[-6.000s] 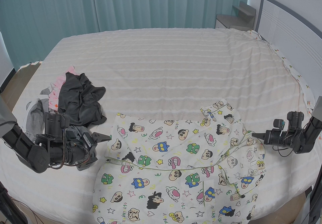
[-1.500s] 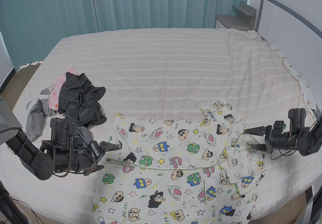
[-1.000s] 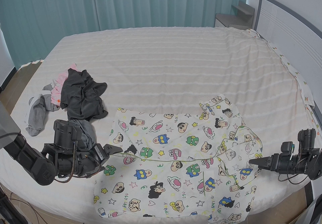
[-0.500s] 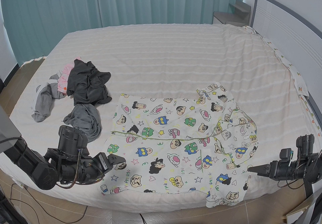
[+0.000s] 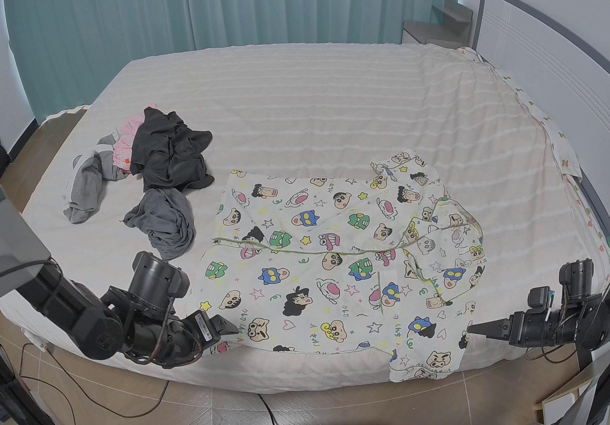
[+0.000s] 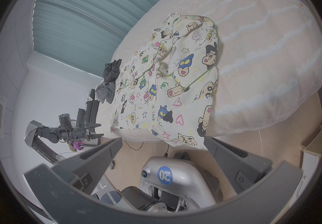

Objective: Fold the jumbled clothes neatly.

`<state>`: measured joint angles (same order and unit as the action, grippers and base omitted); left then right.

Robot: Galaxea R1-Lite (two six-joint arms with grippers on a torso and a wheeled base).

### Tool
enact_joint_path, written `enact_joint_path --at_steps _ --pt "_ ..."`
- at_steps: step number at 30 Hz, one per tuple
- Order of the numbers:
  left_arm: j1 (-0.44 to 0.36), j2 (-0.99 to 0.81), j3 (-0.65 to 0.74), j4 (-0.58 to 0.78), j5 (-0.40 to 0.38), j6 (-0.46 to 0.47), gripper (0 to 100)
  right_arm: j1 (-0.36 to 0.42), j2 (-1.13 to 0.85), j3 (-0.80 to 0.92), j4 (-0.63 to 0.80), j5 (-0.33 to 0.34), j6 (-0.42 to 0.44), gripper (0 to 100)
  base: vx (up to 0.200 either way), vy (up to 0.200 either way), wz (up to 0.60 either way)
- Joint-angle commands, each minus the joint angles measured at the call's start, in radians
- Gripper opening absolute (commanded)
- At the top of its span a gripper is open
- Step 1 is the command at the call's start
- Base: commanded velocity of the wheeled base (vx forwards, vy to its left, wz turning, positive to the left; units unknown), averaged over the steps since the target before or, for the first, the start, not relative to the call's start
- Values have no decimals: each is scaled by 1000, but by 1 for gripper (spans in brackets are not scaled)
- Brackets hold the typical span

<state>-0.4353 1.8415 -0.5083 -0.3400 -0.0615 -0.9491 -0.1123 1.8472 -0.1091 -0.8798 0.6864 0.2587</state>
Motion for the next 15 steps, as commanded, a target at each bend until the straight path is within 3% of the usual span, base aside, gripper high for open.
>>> enact_joint_path --at_steps 1,4,15 --pt "-77 171 -13 -56 115 -72 100 0 9 3 -1 1 -7 100 0 0 0" --pt "-118 222 11 -134 201 -109 100 -1 10 3 -1 1 -7 100 0 0 0" --pt "-151 268 -4 -177 232 -264 100 0 32 19 -31 5 -10 100 0 0 0"
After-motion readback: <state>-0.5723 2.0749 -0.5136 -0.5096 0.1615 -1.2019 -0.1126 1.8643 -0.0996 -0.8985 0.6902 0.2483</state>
